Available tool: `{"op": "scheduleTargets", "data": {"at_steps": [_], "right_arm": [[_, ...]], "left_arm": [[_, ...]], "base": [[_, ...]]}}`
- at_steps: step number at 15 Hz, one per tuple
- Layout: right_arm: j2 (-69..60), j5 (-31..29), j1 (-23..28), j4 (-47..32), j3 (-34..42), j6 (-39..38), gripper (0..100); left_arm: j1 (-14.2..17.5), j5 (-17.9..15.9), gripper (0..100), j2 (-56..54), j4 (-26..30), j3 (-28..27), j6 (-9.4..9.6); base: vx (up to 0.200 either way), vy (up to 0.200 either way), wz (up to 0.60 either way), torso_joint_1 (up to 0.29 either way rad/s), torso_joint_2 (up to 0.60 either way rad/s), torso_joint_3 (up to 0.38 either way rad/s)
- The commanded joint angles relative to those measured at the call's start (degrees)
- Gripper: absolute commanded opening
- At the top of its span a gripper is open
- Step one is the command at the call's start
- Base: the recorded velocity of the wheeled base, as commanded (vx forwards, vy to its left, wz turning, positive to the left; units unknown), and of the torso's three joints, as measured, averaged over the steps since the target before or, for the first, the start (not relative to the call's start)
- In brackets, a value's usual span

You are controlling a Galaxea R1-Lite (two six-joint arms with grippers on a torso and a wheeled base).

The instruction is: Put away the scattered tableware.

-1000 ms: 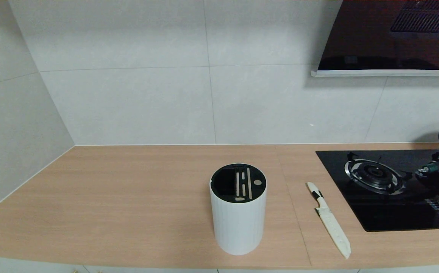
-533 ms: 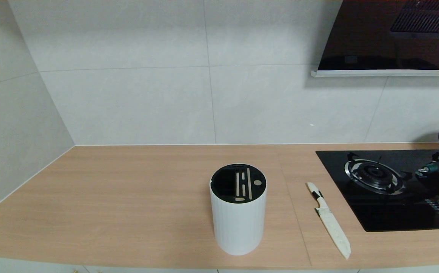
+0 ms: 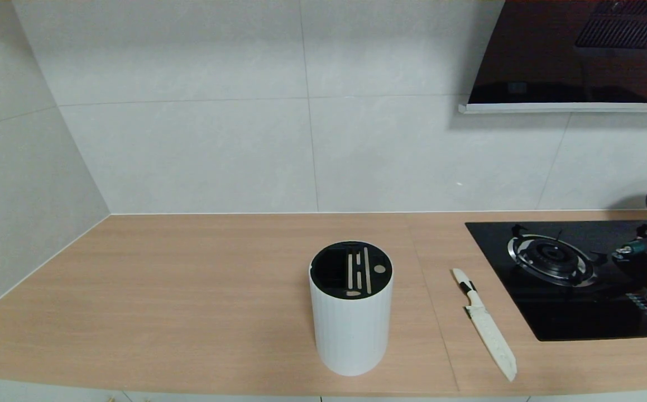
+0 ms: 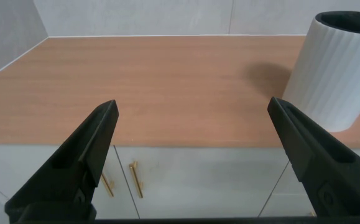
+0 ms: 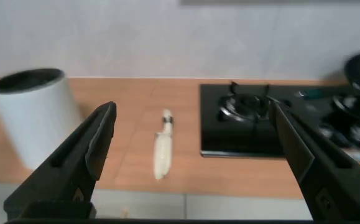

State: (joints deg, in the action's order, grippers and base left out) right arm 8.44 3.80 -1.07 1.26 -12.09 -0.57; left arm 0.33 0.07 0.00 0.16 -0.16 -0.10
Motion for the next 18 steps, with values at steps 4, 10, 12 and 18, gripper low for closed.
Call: {"op": "scheduleTargets", "data": {"at_steps": [4,10,12,18], "right_arm": [[37.88,3.58,-6.40,0.94,-12.34,-0.31,100],[67.77,2.00,-8.60,19.57,-16.74,-1.27,100],[79.37,0.15,-8.77,23.79,-19.81,-1.10,100],[105.29,-3.63,-8.77,38.82,-27.81,-0.66,100]], "left_arm": [[0.02,0.01,100,0.09,0.02,-0.02,0.01],[0.02,0.01,100,0.09,0.02,-0.02,-0.08],[0.02,0.01,100,0.09,0.02,-0.02,0.01],[0.02,0.01,100,0.09,0.02,-0.02,0.01]], "base": [[0.000,0.000,0.00,0.000,0.00,0.000],[0.000,0.000,0.00,0.000,0.00,0.000],[0.000,0.000,0.00,0.000,0.00,0.000],[0.000,0.000,0.00,0.000,0.00,0.000]]}}
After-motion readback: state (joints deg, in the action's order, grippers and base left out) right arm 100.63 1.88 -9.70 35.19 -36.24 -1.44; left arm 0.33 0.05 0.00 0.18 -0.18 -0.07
